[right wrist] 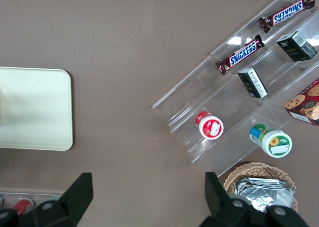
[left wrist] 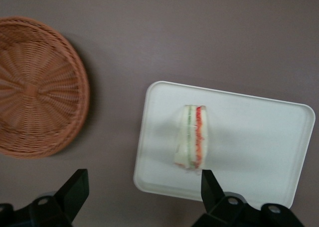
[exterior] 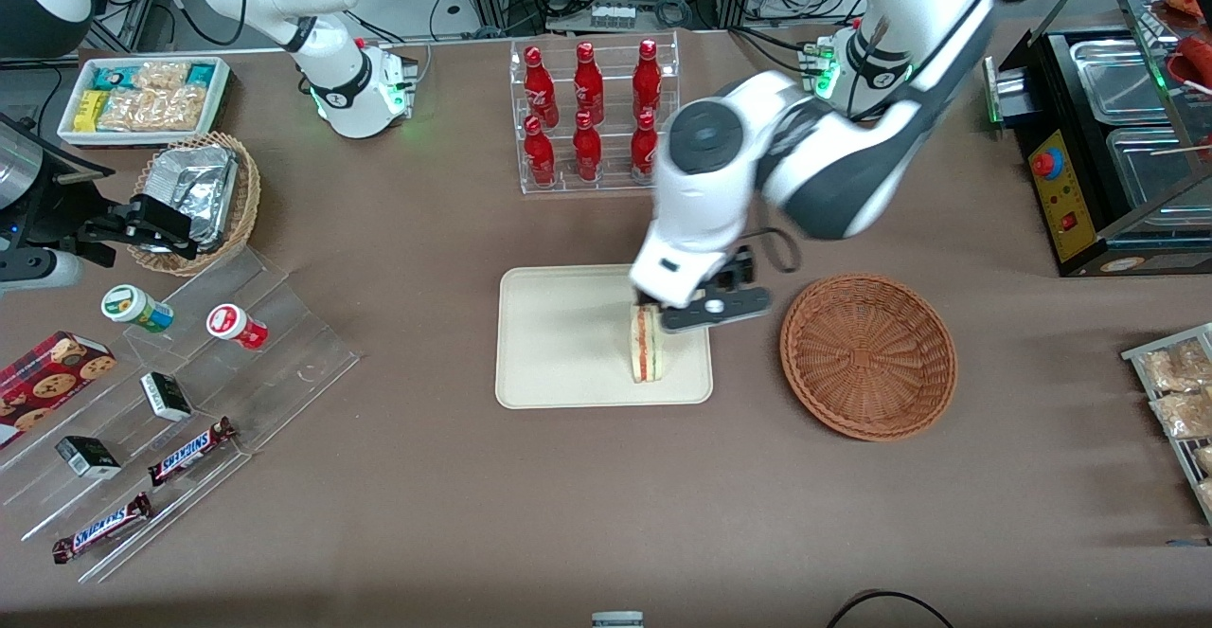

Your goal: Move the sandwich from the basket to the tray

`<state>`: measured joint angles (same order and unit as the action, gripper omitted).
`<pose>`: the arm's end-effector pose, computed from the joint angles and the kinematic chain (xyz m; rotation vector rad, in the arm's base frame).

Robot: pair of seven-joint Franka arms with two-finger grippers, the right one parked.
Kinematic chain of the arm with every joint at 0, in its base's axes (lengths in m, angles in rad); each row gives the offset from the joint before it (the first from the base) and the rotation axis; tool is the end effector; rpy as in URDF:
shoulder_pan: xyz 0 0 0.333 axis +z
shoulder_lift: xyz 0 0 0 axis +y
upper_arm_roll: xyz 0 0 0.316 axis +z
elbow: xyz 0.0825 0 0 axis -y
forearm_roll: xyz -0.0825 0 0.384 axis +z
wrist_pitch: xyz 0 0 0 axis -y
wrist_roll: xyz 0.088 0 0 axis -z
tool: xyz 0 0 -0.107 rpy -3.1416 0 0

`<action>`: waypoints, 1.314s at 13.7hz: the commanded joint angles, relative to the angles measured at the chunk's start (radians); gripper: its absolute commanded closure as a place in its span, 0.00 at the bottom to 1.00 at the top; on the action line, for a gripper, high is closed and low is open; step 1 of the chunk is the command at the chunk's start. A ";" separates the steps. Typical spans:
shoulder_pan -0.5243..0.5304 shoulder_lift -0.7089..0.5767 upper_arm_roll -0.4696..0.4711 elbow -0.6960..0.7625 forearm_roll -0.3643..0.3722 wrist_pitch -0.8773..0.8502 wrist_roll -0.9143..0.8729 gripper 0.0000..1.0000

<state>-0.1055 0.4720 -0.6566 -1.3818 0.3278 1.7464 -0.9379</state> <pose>0.5605 -0.3823 0.4830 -3.0946 -0.2614 -0.0353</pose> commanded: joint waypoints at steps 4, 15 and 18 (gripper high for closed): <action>-0.005 -0.197 0.247 -0.019 -0.203 -0.157 0.357 0.01; 0.000 -0.409 0.647 -0.103 -0.322 -0.354 0.864 0.01; 0.000 -0.455 0.670 -0.120 -0.306 -0.402 0.890 0.01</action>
<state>-0.0959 0.0785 0.0020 -1.4538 0.0261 1.3752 -0.0670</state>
